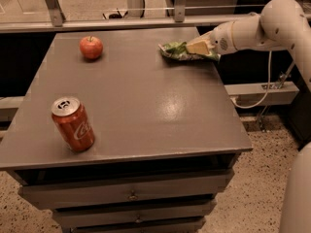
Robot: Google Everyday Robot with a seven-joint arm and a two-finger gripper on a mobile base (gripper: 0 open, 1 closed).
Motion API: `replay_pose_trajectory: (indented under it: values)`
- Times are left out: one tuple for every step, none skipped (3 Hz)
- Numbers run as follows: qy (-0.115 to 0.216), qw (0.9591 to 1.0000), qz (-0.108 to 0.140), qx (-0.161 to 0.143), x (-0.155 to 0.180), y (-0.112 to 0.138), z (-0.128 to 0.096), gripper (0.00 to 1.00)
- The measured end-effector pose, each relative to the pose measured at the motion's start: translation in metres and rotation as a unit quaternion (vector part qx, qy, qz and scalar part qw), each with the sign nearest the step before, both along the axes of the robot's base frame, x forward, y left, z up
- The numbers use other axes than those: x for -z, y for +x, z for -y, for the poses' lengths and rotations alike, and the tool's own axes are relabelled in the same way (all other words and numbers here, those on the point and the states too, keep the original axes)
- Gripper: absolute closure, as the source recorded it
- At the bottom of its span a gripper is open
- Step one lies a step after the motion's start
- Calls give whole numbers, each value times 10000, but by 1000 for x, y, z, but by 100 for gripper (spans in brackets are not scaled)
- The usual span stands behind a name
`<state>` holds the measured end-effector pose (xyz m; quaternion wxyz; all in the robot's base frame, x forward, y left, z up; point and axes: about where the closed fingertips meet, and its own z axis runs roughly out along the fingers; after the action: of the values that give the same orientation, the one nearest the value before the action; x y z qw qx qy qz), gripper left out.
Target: Pick green jalapeno chip bag
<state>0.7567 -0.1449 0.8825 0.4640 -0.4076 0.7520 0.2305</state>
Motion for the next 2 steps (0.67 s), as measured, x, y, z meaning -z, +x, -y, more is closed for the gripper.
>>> replay_pose_trajectory:
  values:
    - [275,9993,195,-144,-22,-16,-9,100]
    - [497,9965,540,-395,-58,-42,-21,100]
